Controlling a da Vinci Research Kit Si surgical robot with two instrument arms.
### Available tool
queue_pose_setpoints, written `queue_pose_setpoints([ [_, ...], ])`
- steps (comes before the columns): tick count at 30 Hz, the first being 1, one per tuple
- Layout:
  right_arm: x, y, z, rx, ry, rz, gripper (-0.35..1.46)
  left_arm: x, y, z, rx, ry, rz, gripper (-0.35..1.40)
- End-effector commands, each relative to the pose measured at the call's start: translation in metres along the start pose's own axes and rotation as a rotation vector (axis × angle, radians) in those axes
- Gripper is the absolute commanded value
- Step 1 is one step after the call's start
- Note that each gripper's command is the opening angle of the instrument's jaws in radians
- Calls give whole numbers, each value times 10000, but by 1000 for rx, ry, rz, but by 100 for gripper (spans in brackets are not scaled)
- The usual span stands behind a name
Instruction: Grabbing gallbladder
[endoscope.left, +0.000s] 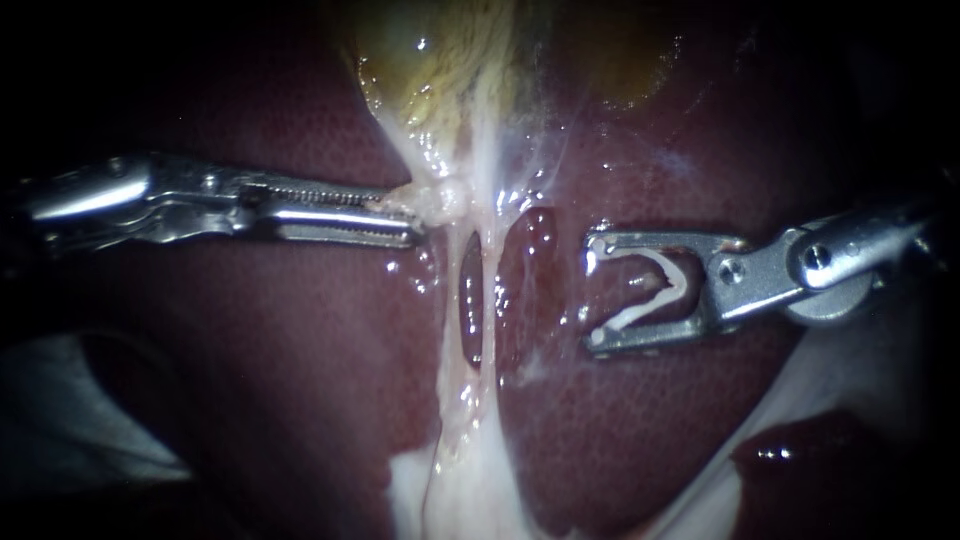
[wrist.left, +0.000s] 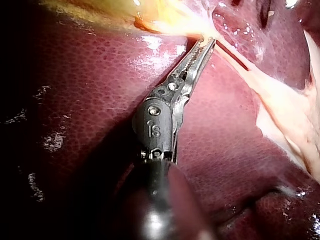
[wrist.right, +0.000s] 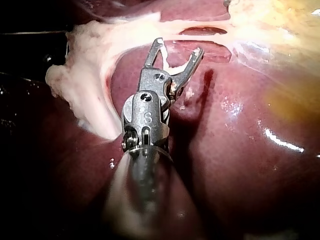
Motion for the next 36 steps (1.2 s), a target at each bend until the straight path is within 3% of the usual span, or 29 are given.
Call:
queue_pose_setpoints([
  [1, 0, 0, 0, 0, 0, 0, 50, 0, 1, 0, 0, 0, 1, -11],
  [11, -1, 0, 0, 0, 0, 0, 50, 3, 3, -4, 8, 0, -18, -32],
  [15, -1, 0, 0, 0, 0, 0, 50, 4, 4, -7, 8, -2, -48, -35],
  [20, -1, 0, 0, 0, 0, 0, 50, 8, 9, -16, 13, -32, -107, -35],
  [25, -1, 0, 0, 0, 0, 0, 50, 20, 19, -27, 17, -61, -140, -35],
  [30, -1, 0, 0, 0, 0, 0, 50, 33, 24, -39, 11, -64, -153, -35],
  [33, -1, 0, 0, 0, 0, 0, 50, 42, 19, -52, -2, -68, -158, -35],
  [36, -1, 0, 0, 0, 0, 0, 50, 53, 7, -68, 15, -65, -165, -35],
])
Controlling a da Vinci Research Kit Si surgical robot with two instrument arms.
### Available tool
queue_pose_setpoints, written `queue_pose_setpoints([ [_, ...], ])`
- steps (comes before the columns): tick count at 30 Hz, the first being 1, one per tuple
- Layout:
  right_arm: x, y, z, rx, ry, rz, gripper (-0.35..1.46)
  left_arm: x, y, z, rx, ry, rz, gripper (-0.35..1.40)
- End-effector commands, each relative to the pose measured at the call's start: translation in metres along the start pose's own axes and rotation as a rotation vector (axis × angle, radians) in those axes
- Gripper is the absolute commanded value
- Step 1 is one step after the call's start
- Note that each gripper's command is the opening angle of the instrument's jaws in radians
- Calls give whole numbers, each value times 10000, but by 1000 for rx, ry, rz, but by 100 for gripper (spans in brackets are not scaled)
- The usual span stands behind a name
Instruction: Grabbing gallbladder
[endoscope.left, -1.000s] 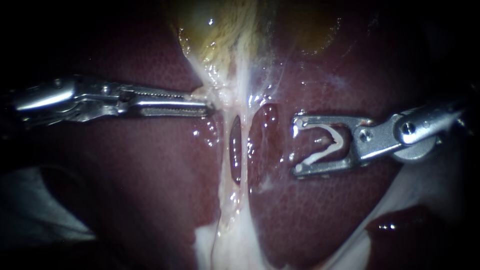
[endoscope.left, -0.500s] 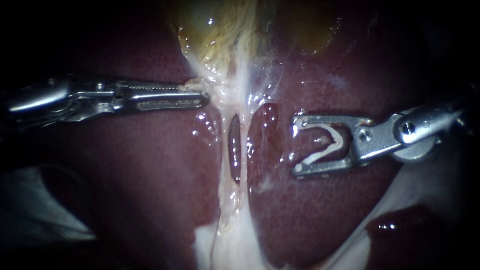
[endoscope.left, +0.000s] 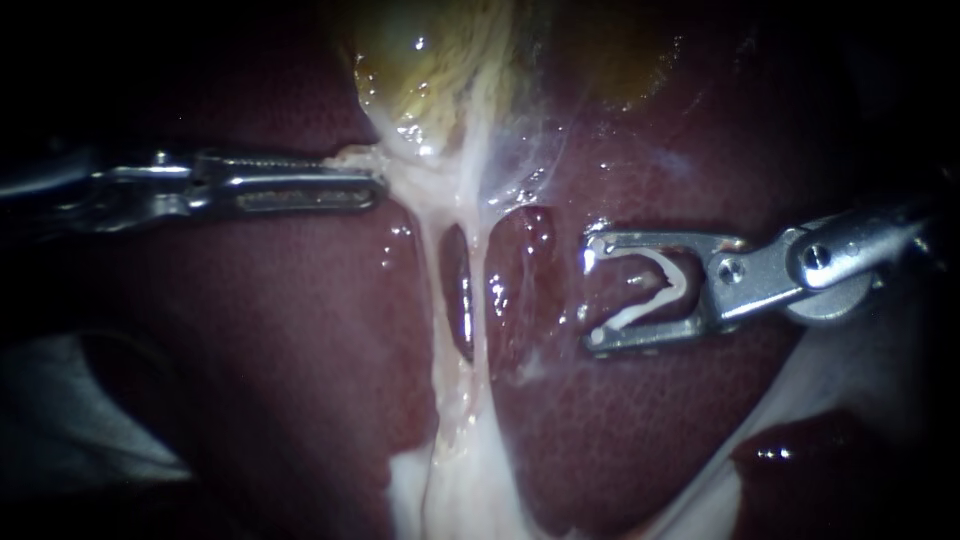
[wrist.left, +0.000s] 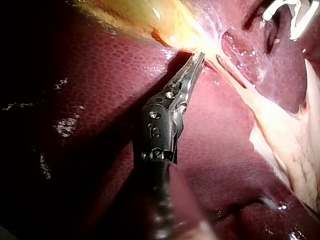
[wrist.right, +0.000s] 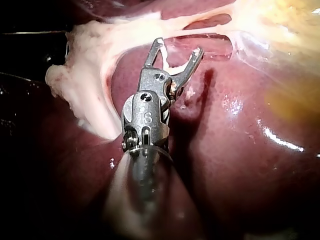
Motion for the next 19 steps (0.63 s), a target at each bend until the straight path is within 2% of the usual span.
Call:
queue_pose_setpoints([
  [1, 0, 0, 0, 0, 0, 0, 50, 4, -4, -7, 7, 0, -3, -35],
  [7, 0, 0, -1, 0, 0, 0, 50, 13, -13, -25, 24, 9, -15, -35],
  [19, 0, 0, 0, 0, 0, 0, 50, 13, -10, -20, 38, 13, -19, -35],
])
